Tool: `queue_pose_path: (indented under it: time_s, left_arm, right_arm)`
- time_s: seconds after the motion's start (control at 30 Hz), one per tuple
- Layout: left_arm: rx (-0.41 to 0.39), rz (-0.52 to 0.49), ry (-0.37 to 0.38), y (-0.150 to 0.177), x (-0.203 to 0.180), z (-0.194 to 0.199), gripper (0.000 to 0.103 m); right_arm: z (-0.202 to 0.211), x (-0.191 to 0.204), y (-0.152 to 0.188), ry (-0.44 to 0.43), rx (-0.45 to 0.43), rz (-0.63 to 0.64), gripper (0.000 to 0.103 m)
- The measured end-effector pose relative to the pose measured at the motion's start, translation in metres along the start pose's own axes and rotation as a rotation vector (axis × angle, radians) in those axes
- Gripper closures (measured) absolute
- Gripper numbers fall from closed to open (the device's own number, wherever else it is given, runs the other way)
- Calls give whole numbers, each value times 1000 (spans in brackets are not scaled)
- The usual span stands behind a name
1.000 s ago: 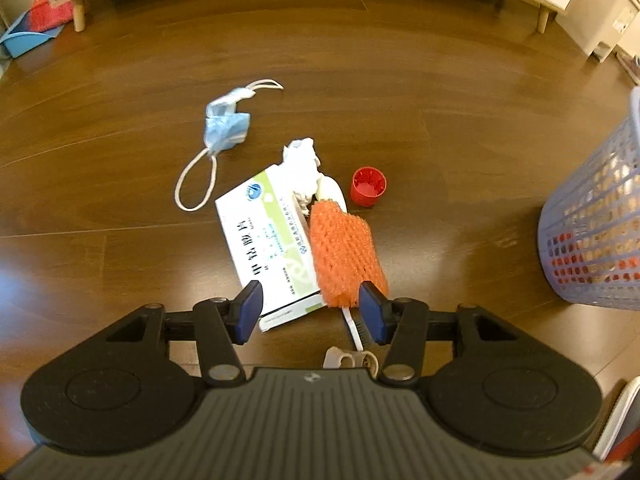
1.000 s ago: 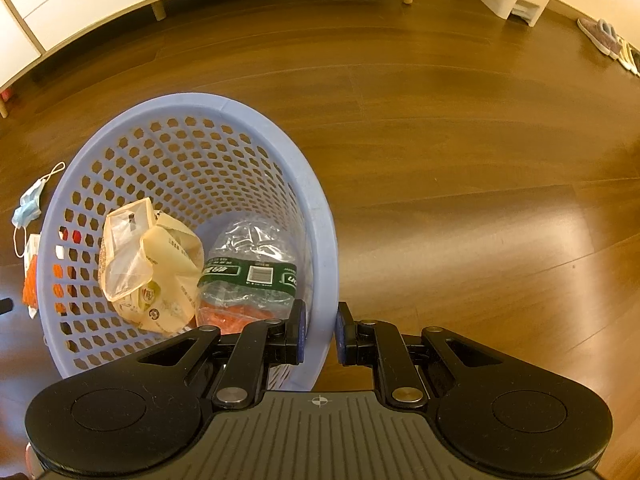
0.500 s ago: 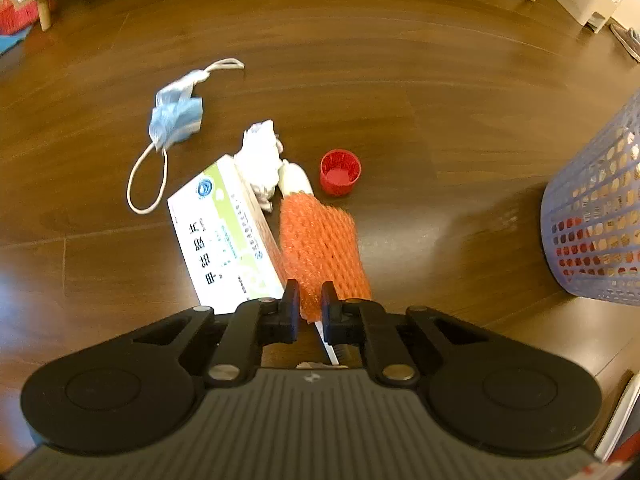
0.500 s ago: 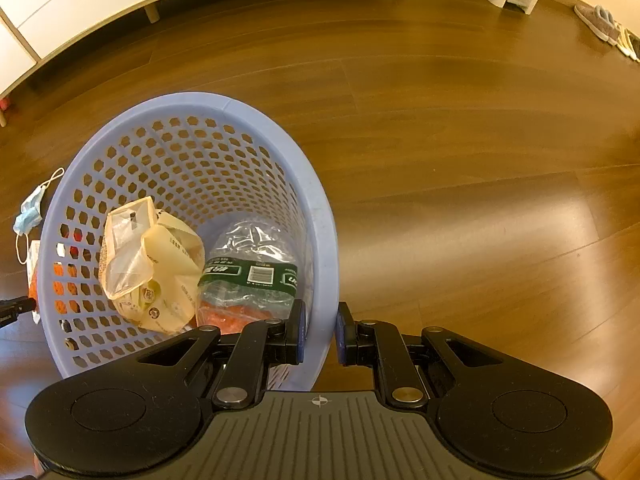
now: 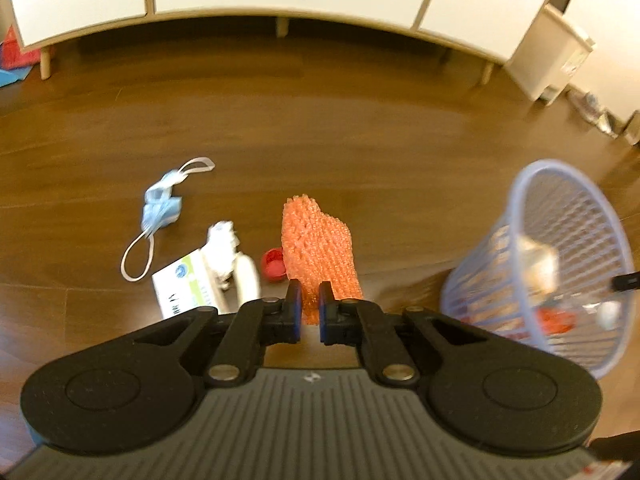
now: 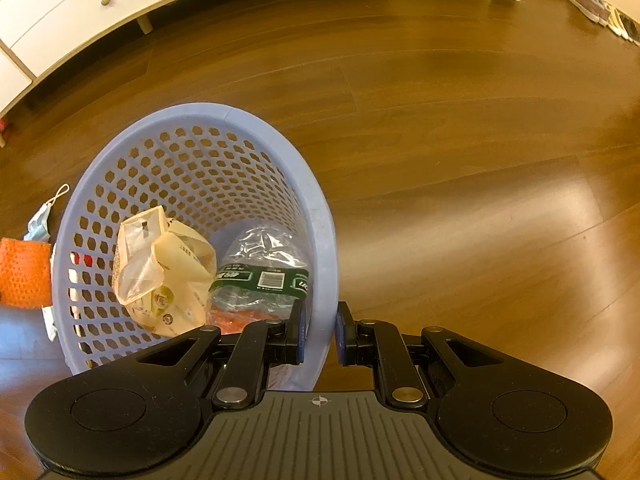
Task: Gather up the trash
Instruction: 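Carry the orange mesh net into the wastebasket and open the left tool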
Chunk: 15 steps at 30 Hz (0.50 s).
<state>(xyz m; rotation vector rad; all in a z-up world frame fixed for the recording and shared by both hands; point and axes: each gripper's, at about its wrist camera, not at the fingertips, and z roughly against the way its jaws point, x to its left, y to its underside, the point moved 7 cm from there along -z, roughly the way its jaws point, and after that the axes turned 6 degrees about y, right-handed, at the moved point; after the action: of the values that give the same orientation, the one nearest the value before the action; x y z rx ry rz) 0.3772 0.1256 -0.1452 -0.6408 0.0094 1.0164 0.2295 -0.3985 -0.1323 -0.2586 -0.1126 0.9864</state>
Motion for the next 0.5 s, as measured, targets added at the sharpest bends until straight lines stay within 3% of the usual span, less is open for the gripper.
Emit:
queue_pose_path:
  time_s: [0.5]
  left_arm:
    - [-49,-65,203,-4,-80,75,98]
  right_arm:
    - [8,-1,-3,-17,-11,24,92]
